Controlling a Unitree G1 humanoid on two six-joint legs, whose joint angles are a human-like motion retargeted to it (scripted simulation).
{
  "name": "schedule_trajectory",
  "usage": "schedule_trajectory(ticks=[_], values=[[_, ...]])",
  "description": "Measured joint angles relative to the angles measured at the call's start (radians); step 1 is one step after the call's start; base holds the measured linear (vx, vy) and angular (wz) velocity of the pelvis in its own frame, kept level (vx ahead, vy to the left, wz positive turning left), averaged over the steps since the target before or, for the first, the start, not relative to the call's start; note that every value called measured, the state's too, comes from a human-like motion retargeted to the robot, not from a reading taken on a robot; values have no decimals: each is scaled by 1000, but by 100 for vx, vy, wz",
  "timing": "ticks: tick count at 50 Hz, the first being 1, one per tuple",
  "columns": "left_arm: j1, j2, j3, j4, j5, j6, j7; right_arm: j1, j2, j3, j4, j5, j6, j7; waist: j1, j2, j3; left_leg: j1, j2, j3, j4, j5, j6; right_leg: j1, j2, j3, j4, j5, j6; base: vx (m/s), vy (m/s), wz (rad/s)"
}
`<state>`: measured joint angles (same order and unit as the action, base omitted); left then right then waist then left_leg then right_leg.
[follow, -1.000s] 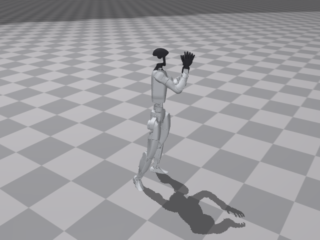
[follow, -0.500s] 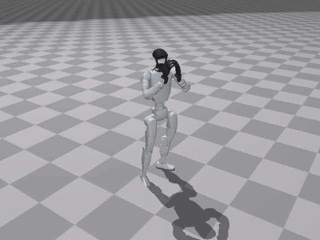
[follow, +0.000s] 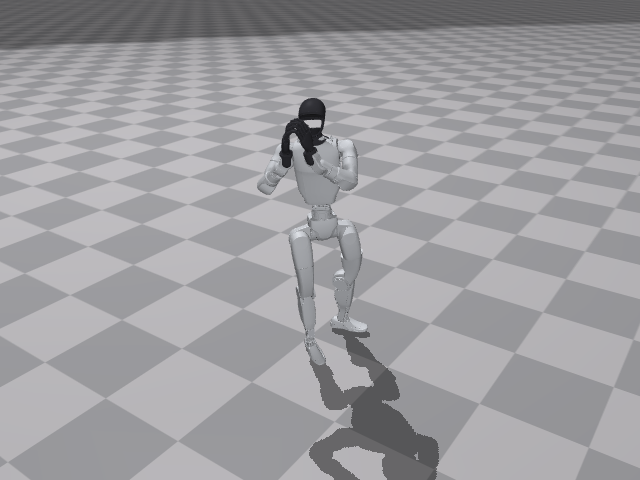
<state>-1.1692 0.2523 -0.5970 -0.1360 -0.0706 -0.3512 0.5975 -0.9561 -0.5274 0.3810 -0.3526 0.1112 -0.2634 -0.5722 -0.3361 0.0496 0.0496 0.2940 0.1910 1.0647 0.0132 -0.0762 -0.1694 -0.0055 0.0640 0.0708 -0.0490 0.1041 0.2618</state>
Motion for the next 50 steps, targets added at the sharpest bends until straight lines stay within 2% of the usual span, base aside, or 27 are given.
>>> schedule_trajectory(ticks=[5, 9, 14, 17, 23, 27, 30, 31, 36, 40, 43, 45, 47, 50], values=[[9, -22, 73, 14, 20, 7, 86, 40, -12, -71, -6, -11, -11, -116, 5, 5, -2, 13, 6, 18, 0, 4, 1, 7, 14, 18, -6, 7, 0, 2, -7, -17], [-17, -57, -23, 33, -74, 4, -21, 6, -5, 14, -23, 25, 7, -15, 8, 6, -11, 22, 5, 28, 2, 3, 5, 11, 16, 31, -6, 6, 0, 0, 0, 0], [-11, -17, 8, 17, -15, 33, -2, 19, -46, -3, -24, 22, 5, -10, 2, 9, -15, 31, 3, 38, 0, 5, 7, 15, 17, 43, -7, 7, 0, 0, 0, 0], [-2, -18, 49, 21, 20, 41, 70, 39, -47, -59, -28, 16, -6, -84, 0, 13, -16, 33, 2, 41, 0, 6, 7, 16, 17, 46, -8, 8, 0, 0, 0, 0], [-54, -85, -47, 76, -114, 22, -14, 7, -20, 1, -51, 35, 14, -66, -3, 12, -23, 38, 2, 49, 4, 2, 10, 19, 19, 54, -10, 11, 0, 0, 0, 0], [-74, -41, -9, 71, -45, 17, 23, 32, -48, -64, -61, 27, -6, -79, -15, 16, -20, 40, 3, 54, 10, -1, 11, 21, 19, 58, -10, 14, 0, 0, 0, 0], [-96, -40, 28, 70, -9, 28, 114, 46, -61, -134, -47, 17, -10, -161, -24, 17, -16, 37, 2, 54, 17, -6, 12, 20, 16, 57, -12, 16, 0, 0, 0, 0], [-112, -52, 14, 80, -25, 30, 105, 40, -58, -136, -39, 17, -1, -171, -25, 16, -17, 36, 2, 54, 20, -8, 13, 20, 15, 57, -12, 17, 0, 0, 0, 0], [-195, -91, -112, 146, -167, 19, -21, -7, -41, -50, -29, 46, 28, -120, -23, 2, -13, 34, -2, 53, 31, -16, 18, 21, 6, 55, -12, 17, 0, -2, 2, 0], [-179, -43, -50, 129, -88, 19, 10, 41, -83, -63, -76, 48, 8, -47, -18, -14, 2, 28, -5, 43, 40, -21, 19, 18, -4, 46, -7, 13, 0, -7, 5, 11], [-127, -27, 16, 94, -15, 27, 106, 98, -99, -94, -96, 32, -8, -99, 1, -28, 10, 20, -7, 29, 46, -24, 17, 16, -15, 33, -1, 9, 0, -7, 8, 24], [-95, -48, 11, 77, -46, 27, 93, 110, -78, -102, -92, 50, -1, -109, 20, -38, 12, 13, -10, 16, 50, -27, 19, 15, -25, 21, 3, 5, 0, -8, 11, 35], [-67, -86, -44, 63, -149, 12, 8, 92, -51, -73, -96, 56, 18, -73, 43, -52, 14, 3, -14, -3, 54, -31, 20, 13, -38, 5, 7, 0, 0, -8, 12, 47], [-22, -117, -76, 39, -165, -27, -21, 76, -27, -37, -130, -65, 22, -111, 79, -79, 15, -17, -20, -38, 59, -36, 18, 6, -59, -24, 18, -10, 0, -8, 14, 63]])
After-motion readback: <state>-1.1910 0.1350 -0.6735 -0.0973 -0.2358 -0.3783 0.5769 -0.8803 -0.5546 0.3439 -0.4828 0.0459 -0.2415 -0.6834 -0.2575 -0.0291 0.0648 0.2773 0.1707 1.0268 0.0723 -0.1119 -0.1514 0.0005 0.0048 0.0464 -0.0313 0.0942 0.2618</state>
